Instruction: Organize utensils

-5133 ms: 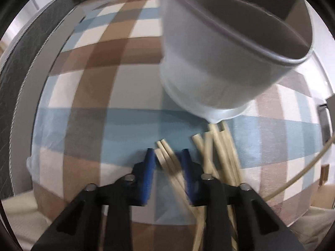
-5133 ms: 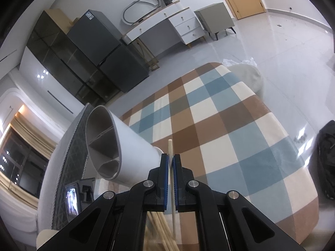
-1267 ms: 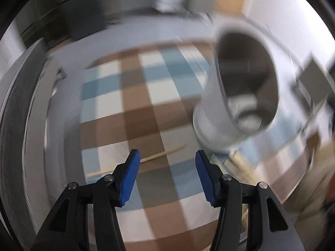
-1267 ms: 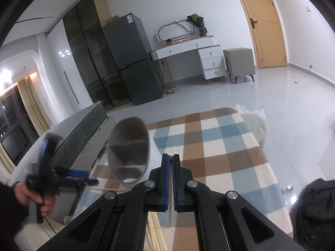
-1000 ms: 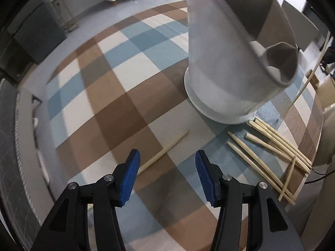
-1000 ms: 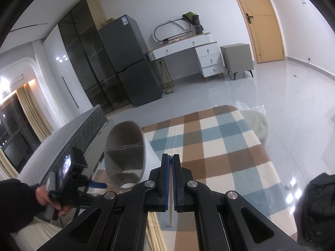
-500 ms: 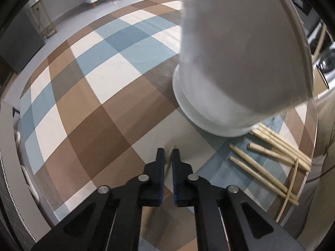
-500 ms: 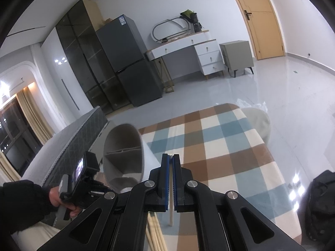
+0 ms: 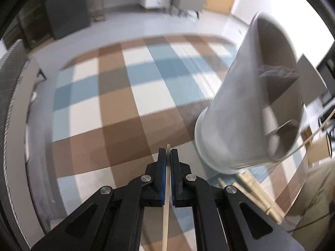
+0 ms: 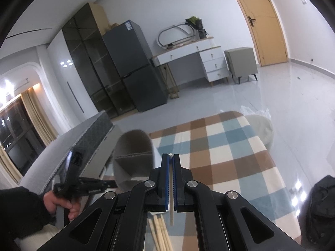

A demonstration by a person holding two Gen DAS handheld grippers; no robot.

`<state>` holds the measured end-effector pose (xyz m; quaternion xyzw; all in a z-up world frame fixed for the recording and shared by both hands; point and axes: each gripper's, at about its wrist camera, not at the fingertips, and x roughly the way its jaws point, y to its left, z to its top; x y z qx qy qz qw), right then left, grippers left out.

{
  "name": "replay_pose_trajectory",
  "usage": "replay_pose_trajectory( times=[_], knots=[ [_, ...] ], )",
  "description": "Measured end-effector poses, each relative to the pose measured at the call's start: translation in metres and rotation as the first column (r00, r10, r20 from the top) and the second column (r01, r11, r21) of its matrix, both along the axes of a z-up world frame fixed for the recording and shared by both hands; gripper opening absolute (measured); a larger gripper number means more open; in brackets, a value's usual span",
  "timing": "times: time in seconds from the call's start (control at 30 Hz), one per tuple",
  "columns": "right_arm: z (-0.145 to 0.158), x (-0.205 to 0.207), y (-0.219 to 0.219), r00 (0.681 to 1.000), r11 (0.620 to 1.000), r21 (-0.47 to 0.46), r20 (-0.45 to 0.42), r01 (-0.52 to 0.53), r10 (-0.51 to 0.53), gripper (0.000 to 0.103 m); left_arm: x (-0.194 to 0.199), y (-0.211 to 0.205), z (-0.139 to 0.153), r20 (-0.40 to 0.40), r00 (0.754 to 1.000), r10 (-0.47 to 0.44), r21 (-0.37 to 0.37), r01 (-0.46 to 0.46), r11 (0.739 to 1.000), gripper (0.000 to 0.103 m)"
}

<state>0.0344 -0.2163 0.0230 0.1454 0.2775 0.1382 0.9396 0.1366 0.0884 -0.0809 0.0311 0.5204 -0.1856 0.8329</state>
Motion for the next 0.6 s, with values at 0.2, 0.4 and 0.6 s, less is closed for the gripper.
replay_pose_trajectory(
  times=[0.2,0.4,0.6],
  knots=[
    [0.009,-0.013,0.008,0.999,0.999,-0.031,0.041,-0.020,0.021,0.002,-0.039,0.004,0.050,0.150,0.980,0.130,-0.082,-0.118,0.990,0.000],
    [0.014,-0.023,0.012,0.998,0.999,-0.045,0.055,-0.022,0.024,0.002,-0.069,-0.013,0.079,0.258,0.952,0.163,-0.112,-0.138,0.984,0.000],
    [0.019,-0.030,0.018,0.998,0.998,-0.055,0.059,-0.024,0.028,0.002,-0.086,-0.015,0.088,0.294,0.937,0.190,-0.129,-0.158,0.979,0.000]
  ],
)
